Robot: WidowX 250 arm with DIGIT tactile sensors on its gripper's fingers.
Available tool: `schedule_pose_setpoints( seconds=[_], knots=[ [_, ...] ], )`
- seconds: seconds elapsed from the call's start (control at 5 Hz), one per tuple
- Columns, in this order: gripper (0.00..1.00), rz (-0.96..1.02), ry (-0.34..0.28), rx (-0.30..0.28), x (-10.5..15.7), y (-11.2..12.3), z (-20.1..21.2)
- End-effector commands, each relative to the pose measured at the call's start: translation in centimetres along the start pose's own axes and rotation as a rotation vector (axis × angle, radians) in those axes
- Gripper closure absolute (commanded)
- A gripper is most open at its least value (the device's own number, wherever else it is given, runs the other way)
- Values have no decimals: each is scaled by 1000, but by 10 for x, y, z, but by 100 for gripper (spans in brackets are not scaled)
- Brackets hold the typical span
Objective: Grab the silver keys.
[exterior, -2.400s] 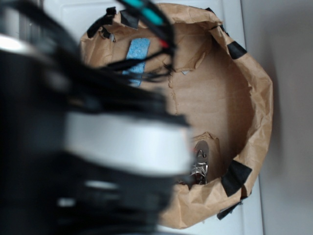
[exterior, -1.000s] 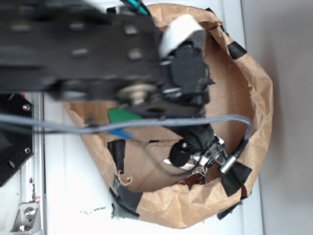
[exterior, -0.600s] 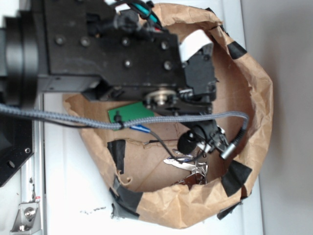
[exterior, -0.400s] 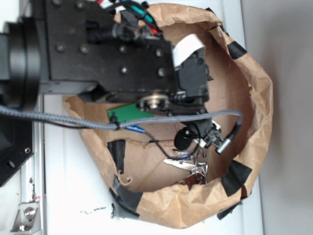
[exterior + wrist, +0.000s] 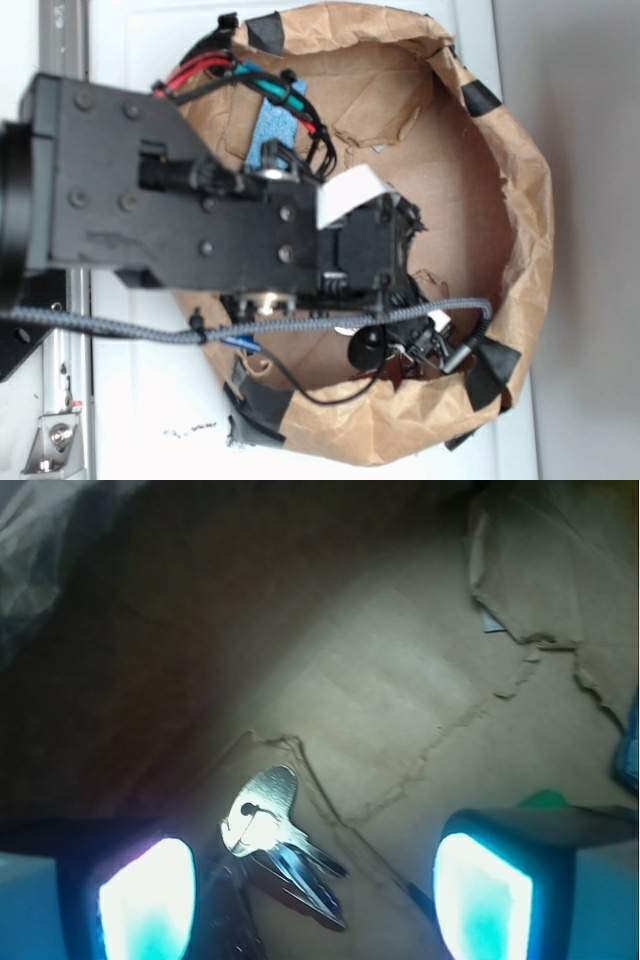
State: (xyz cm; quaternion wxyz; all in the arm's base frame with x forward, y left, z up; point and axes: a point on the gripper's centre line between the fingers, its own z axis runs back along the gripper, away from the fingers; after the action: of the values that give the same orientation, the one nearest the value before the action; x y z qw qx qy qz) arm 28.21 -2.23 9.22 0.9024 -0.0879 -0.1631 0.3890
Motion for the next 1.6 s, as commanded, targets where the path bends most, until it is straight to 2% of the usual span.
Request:
schedule_pose_setpoints(
  seconds=[0.0,0.4,0.6,1.0,1.4],
  knots=[
    [0,36,-65,-40,0,-30,-8],
    [0,59,-58,-4,-1,-39,-31],
    [100,96,-48,13,1,-37,-38],
    [100,88,-33,18,-19,0,-31],
    [100,89,-30,6,-21,9,-25]
  ],
)
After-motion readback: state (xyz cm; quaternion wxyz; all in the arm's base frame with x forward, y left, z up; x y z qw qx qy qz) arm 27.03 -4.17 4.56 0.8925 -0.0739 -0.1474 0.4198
